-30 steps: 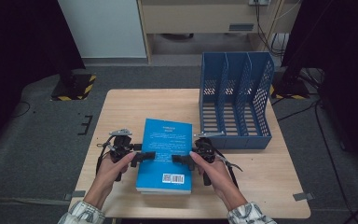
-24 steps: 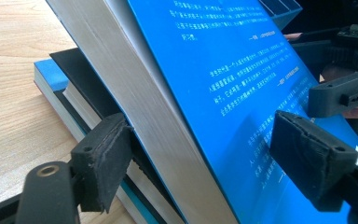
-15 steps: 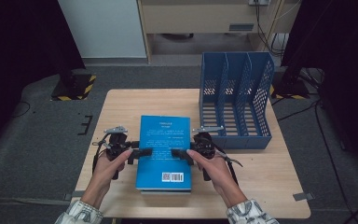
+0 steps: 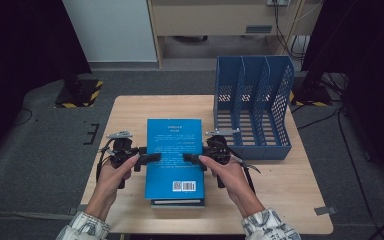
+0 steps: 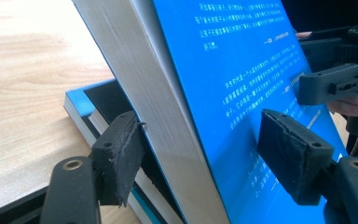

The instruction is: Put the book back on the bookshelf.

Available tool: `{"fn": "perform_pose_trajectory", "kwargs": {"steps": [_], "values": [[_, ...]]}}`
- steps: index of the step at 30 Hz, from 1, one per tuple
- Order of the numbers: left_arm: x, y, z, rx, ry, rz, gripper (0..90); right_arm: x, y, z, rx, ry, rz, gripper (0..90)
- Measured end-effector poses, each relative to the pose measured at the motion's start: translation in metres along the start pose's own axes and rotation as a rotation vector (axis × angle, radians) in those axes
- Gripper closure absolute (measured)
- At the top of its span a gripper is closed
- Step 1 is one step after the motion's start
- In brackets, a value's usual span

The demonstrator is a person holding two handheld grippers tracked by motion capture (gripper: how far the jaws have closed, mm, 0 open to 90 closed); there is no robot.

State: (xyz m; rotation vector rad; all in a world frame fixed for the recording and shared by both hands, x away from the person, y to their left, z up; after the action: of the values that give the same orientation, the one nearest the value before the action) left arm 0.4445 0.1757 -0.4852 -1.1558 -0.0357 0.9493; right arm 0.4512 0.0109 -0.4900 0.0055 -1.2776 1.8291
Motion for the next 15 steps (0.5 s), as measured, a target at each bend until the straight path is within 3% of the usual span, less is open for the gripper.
{"fn": "perform_pose_trajectory", "kwargs": {"steps": [15], "values": [[0.002, -0.013, 0.004, -0.007, -0.025, -0.019, 33.4, 0.002, -0.015, 0.001, -0.016, 0.009, 0.011, 26.9]]}}
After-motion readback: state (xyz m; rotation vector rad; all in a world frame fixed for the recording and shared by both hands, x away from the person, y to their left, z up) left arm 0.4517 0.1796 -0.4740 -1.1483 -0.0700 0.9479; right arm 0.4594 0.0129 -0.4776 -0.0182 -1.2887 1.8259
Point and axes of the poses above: each handheld gripper's, and its own axes: z roughly backward along the jaws, y roughly out of its underside, x roughly to its left, the point moved 10 cm from there along -z, roughly forward along the jaws, and after that the axes turned 5 degrees about -x, right-handed, at the moved point
